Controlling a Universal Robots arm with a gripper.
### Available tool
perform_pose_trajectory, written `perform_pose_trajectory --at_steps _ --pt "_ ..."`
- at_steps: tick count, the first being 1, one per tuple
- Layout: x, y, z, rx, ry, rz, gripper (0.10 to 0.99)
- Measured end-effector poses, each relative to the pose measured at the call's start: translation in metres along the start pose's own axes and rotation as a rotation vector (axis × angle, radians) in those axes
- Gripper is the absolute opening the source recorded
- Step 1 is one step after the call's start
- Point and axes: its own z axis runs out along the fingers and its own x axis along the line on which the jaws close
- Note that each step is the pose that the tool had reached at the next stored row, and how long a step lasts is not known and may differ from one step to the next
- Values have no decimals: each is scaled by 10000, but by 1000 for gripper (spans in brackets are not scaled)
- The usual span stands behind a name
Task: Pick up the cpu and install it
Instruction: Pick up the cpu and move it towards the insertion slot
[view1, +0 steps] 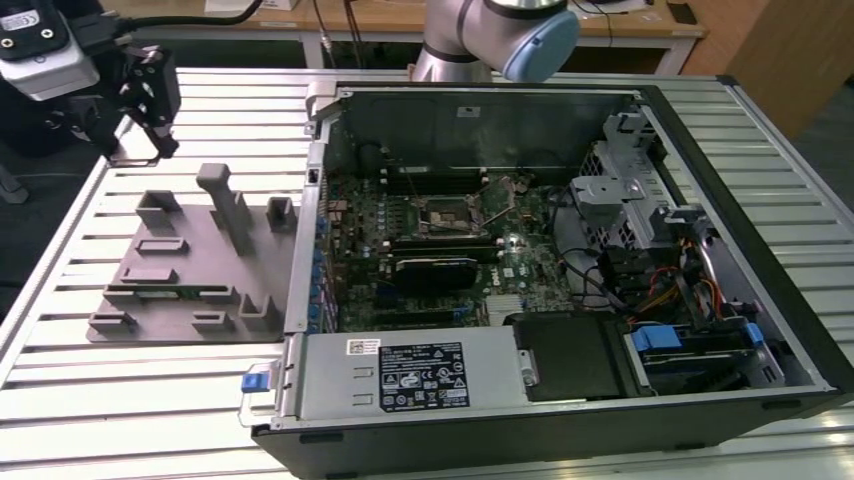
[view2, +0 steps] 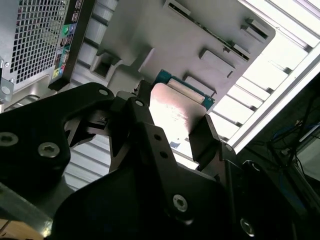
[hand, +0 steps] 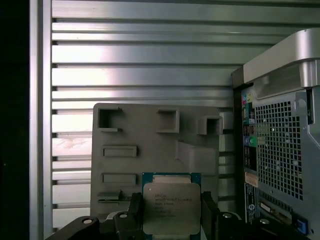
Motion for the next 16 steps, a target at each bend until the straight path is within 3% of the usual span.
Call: perform_pose_trajectory --at_steps 9,11,16 --pt "-213 7 16 1 14 1 545" --pt "-522 18 40 1 39 2 545" --pt "-677 23 51 3 54 2 545"
